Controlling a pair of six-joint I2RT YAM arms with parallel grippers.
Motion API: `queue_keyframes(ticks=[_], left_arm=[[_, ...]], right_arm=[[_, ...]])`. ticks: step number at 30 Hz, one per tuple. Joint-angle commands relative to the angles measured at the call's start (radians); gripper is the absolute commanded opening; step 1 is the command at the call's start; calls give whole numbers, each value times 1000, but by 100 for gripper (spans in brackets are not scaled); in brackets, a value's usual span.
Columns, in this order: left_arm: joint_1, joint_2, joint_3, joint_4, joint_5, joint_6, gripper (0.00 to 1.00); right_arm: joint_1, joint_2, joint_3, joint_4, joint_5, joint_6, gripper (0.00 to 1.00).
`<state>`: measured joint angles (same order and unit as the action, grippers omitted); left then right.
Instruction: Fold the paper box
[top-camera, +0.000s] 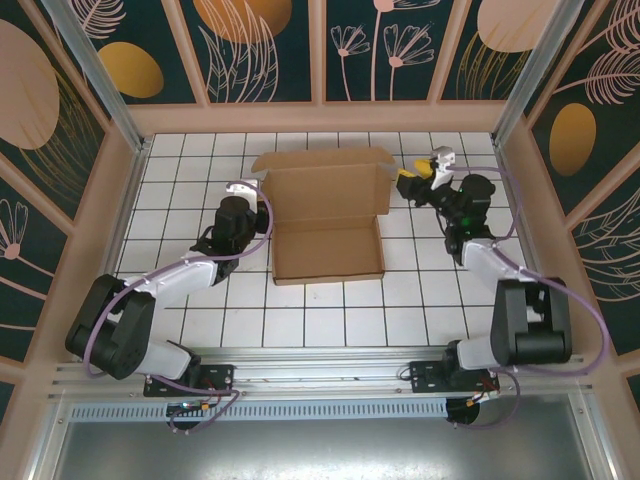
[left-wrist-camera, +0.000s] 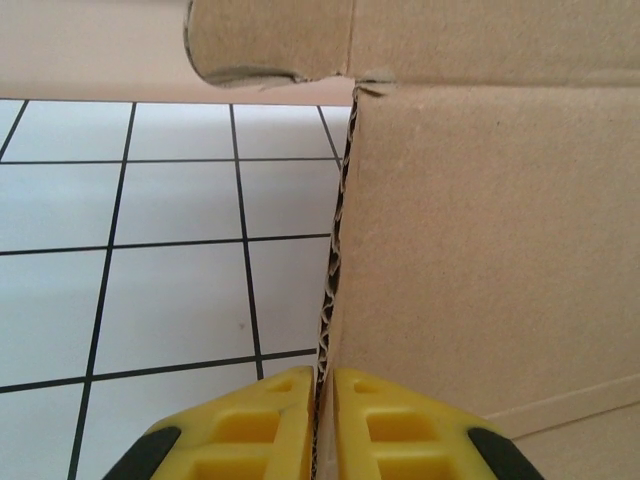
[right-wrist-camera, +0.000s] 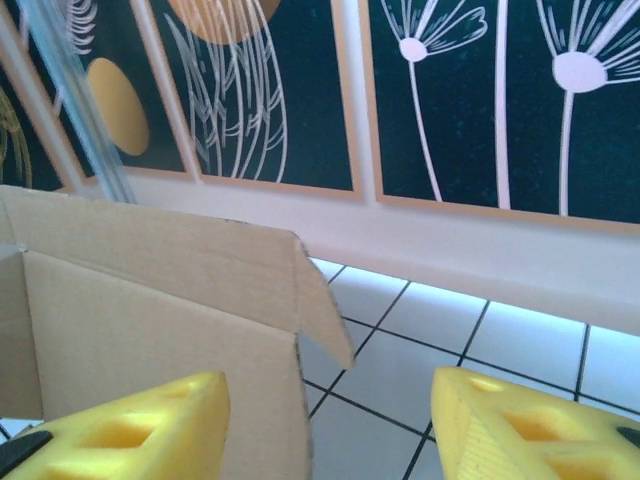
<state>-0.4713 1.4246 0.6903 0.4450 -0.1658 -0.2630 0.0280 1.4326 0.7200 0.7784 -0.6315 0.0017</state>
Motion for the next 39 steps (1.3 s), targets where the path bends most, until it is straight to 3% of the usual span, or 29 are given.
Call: queue_keyframes(ticks=[1, 4, 7, 13, 22, 25, 30, 35, 39], left_arm=[[3, -19, -7, 23, 7, 21, 13], [3, -17, -5, 23, 15, 24, 13], [4, -19, -5, 23, 11, 31, 13], [4, -21, -5, 23, 11, 38, 13], [7, -19, -2, 22, 5, 44, 12], [8, -18, -2, 23, 6, 44, 12], [11, -13, -1, 26, 11, 42, 11], [13, -9, 4, 30, 18, 40, 11], [14, -3, 7, 32, 22, 38, 11]], right_arm=[[-57, 92, 51, 265, -280, 69, 58], [-80, 181, 98, 371, -384, 163, 60], [-73, 243, 165, 369, -419, 191, 63], [-32, 320, 271, 247, -387, 143, 65], [-16, 390, 337, 99, -374, 89, 55], [-14, 397, 339, 98, -366, 91, 47], [-7, 407, 364, 70, -366, 83, 26], [20, 390, 362, 31, -353, 46, 15], [62, 333, 317, -33, -270, -42, 7]])
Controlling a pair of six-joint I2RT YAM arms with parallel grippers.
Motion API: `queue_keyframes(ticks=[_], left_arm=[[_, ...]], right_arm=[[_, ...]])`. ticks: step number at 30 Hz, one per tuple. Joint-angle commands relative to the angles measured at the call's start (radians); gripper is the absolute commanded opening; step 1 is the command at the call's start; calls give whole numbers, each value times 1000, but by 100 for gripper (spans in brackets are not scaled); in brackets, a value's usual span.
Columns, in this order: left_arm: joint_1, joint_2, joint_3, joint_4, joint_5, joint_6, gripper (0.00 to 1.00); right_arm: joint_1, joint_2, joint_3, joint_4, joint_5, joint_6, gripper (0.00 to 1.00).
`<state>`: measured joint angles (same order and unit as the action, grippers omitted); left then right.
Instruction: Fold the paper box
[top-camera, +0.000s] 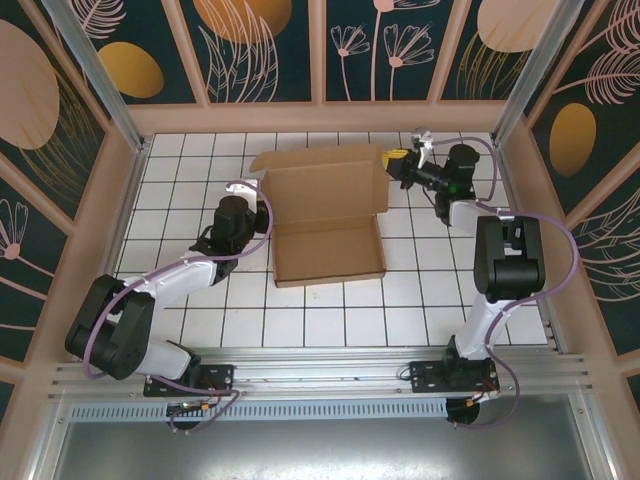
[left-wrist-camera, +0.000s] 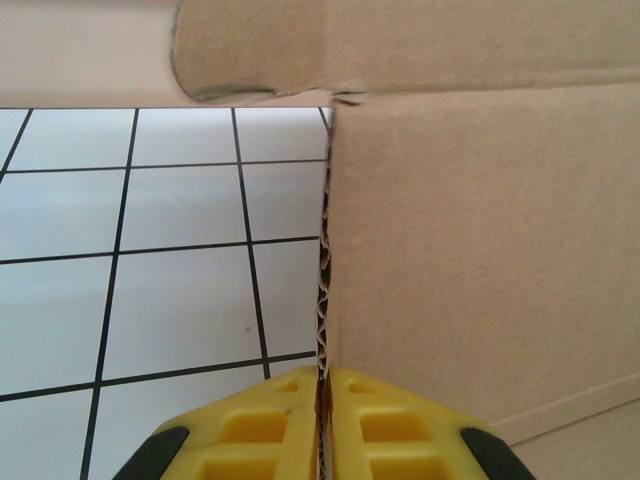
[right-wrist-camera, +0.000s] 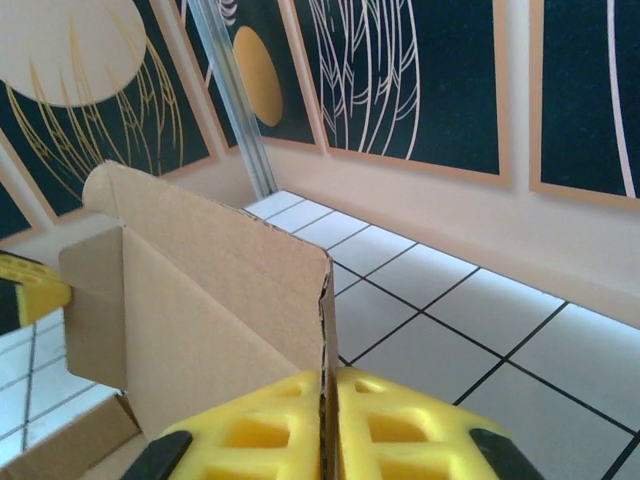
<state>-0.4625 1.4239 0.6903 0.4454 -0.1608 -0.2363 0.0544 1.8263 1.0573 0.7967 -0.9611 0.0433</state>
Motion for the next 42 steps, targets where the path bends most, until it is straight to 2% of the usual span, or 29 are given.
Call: queue_keyframes(ticks=[1, 2, 8, 16, 20, 24, 26, 29, 33, 37, 39, 42], left_arm=[[5, -2, 8, 31, 18, 11, 11], [7, -2, 7, 32, 18, 10, 11], [7, -3, 10, 30, 26, 7, 11], [7, 0, 11, 32, 37, -4, 11], [7, -13, 11, 19, 28, -13, 12], [8, -52, 12, -19, -8, -23, 22], [7, -93, 10, -48, -28, -33, 41], [7, -177, -3, -86, -56, -50, 58], [8, -293, -24, -133, -93, -44, 62], [36, -382, -60, -118, -112, 48, 61], [97, -383, -61, -101, -39, 78, 60], [208, -330, -34, -67, 138, 109, 60]], right_arm=[[50, -80, -35, -67, 105, -109, 3], [71, -103, -55, -82, 186, -135, 0], [235, -208, -158, -82, 695, -227, 0], [447, -212, -154, -65, 1192, -268, 0], [526, -174, -149, -16, 1347, -364, 0], [508, -200, -182, 16, 1338, -367, 0], [499, -217, -192, 13, 1316, -363, 0], [498, -231, -206, 23, 1301, -363, 0], [472, -244, -231, 57, 1258, -347, 0], [459, -259, -257, 85, 1206, -337, 0], [450, -272, -271, 90, 1160, -330, 0], [430, -290, -288, 94, 1113, -309, 0]])
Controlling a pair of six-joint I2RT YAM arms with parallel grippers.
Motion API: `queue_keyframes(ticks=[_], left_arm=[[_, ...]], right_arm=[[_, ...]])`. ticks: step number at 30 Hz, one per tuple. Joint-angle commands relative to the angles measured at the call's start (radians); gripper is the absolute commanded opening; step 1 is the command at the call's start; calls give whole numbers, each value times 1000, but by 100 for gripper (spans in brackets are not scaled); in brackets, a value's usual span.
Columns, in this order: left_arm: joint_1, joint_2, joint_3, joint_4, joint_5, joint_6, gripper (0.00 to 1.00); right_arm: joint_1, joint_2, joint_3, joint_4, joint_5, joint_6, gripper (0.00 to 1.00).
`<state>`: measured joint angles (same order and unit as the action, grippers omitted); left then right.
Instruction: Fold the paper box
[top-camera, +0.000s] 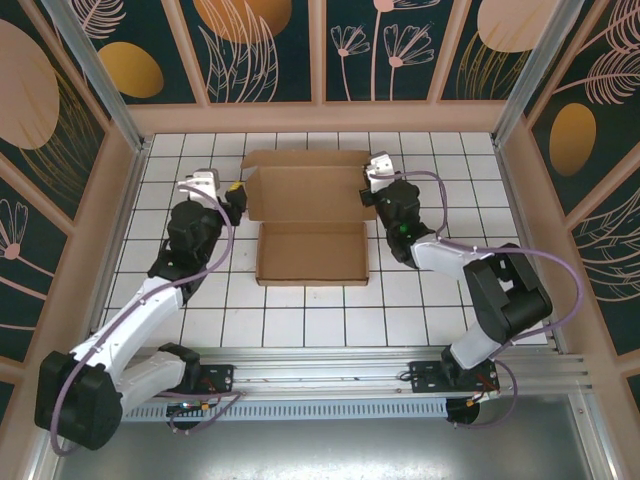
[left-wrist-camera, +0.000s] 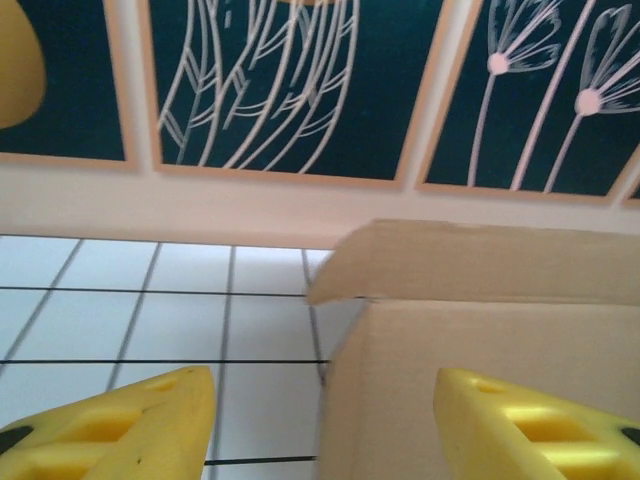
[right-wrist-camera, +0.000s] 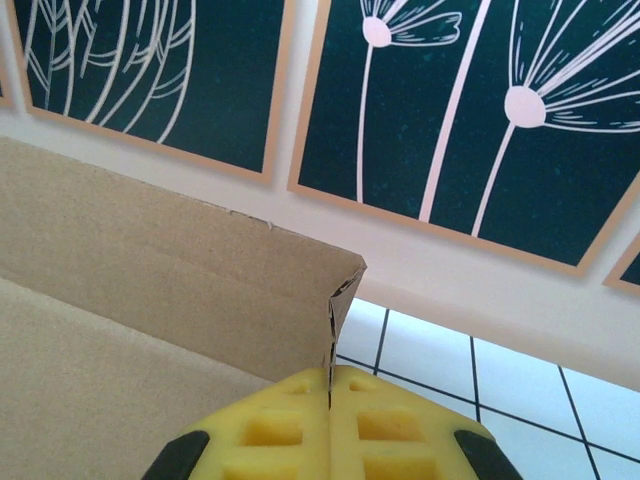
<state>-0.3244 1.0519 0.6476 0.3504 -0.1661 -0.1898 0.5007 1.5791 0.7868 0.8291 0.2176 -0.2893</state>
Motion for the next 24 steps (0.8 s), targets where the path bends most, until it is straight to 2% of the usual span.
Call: queue_keyframes(ticks=[1, 5, 9, 10, 12, 16, 18, 24], left_arm=[[97, 71, 28, 38, 198, 79, 61], [180, 193, 117, 85, 356, 107, 65], [267, 295, 189, 186, 645, 70, 69], [279, 318, 204, 210, 736, 66, 70], [292, 352, 232, 235, 847, 65, 70], [314, 415, 269, 304, 977, 13, 69], [316, 456, 311, 272, 1023, 18, 66], [317, 515, 361, 232, 1079, 37, 57]], right_arm=[[-24, -49, -22, 65, -84, 32, 1], [-43, -59, -30, 68, -136, 53, 4], [-54, -59, -30, 64, -167, 68, 6], [-56, -61, -31, 64, -172, 71, 6], [-60, -64, -31, 61, -181, 77, 6], [-67, -71, -36, 61, -192, 82, 7], [-70, -73, -37, 60, -196, 84, 7], [-71, -70, -32, 56, -198, 88, 7]])
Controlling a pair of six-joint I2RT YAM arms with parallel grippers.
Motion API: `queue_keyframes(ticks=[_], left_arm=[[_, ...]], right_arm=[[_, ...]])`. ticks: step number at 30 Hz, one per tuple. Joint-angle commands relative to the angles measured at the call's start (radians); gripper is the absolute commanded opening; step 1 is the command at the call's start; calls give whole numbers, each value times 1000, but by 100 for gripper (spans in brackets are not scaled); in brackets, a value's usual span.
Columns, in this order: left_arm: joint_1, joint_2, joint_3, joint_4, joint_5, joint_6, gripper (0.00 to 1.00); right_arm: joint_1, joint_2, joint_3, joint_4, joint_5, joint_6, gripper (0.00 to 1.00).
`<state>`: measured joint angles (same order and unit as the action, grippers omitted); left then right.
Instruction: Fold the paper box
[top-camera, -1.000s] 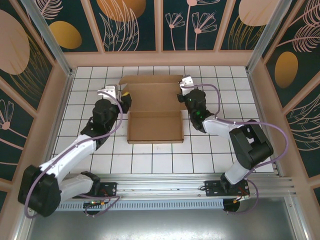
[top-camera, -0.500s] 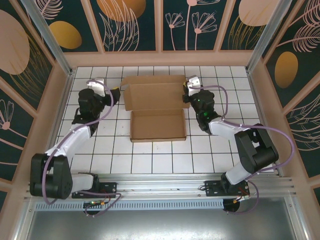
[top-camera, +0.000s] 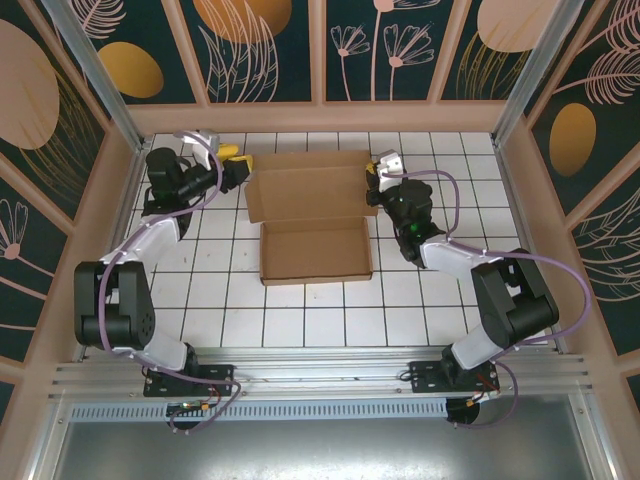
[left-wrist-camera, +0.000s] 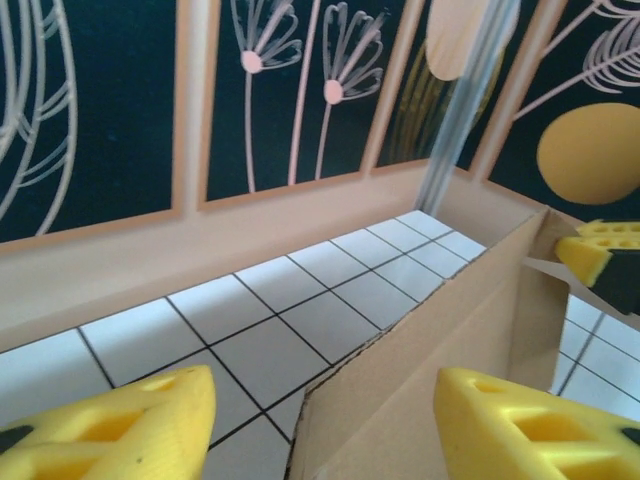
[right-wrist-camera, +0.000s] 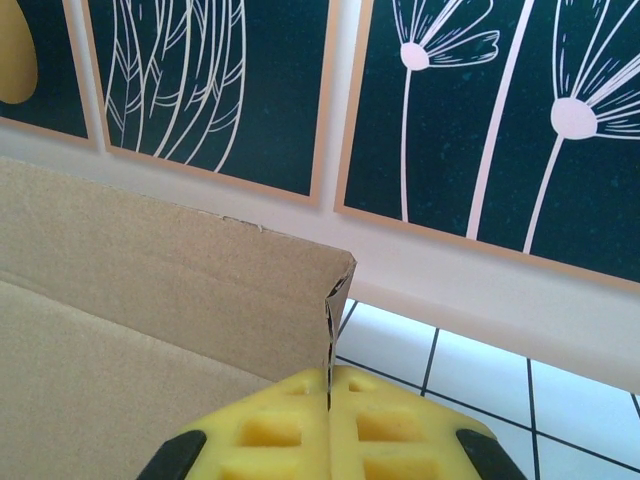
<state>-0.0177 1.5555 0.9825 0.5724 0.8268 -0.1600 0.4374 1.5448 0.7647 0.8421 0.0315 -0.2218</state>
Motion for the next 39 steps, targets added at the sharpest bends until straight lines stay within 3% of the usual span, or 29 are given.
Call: queue_keyframes(ticks=[1, 20, 29, 35, 39], left_arm=[[10, 15, 25, 0, 87, 16, 54], [10, 29, -22, -70, 21, 82, 21], [3, -10, -96, 59, -15, -42, 4], [-68, -56, -158, 126, -124, -100, 0], [-138, -89, -175, 101, -268, -90, 1]], right_arm=[[-8, -34, -8, 44, -12, 21, 7], [-6, -26, 3, 31, -12, 26, 6], [11, -25, 8, 34, -35, 26, 6], [39, -14, 19, 35, -22, 31, 5], [66, -5, 24, 35, 3, 30, 5]])
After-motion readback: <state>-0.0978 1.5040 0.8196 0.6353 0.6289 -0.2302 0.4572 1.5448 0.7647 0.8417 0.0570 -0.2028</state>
